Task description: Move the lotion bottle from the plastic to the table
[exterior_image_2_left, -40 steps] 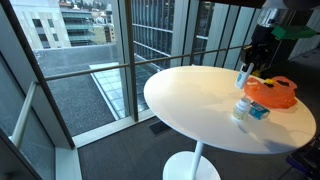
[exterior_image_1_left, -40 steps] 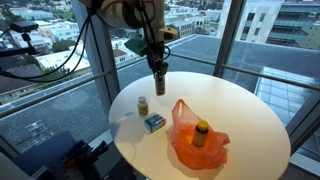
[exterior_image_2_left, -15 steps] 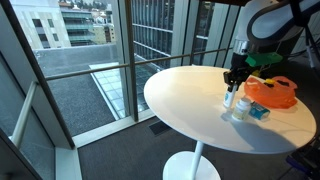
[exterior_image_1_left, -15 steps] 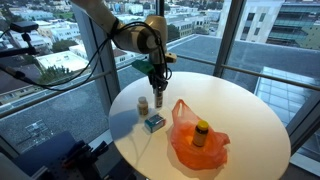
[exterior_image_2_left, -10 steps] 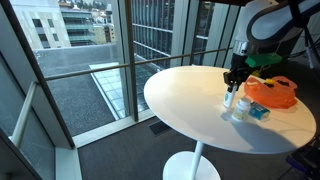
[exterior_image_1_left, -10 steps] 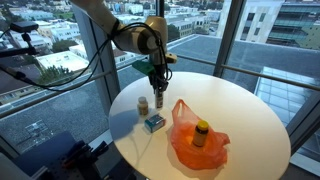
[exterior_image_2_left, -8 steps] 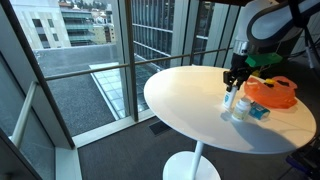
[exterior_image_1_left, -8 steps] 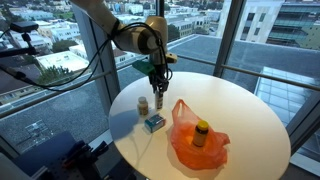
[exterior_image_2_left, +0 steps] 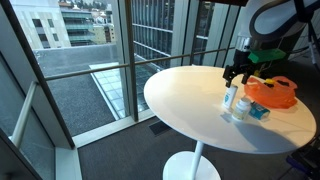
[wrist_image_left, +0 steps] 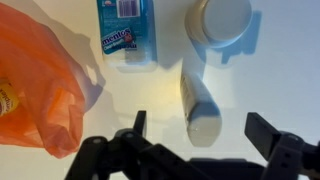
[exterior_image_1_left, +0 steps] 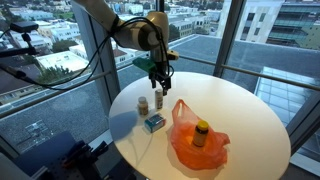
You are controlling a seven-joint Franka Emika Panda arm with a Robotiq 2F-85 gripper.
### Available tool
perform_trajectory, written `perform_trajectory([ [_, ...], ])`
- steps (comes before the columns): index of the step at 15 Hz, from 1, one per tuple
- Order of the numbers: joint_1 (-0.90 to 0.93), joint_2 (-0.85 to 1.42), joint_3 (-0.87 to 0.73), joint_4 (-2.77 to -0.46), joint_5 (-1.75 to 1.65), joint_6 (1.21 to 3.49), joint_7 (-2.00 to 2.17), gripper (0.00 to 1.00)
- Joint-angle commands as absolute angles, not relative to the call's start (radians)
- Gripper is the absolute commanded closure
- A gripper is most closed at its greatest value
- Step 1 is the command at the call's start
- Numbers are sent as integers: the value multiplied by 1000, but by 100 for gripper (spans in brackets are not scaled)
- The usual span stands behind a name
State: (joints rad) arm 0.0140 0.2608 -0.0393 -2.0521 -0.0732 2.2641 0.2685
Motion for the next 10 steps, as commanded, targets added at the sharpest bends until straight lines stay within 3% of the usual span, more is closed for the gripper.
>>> perform_trajectory([
  [1,20,195,-55,-2055,-109,2157,278,0],
  [10,-6,-1,-48,-2129,-169,1958,150,0],
])
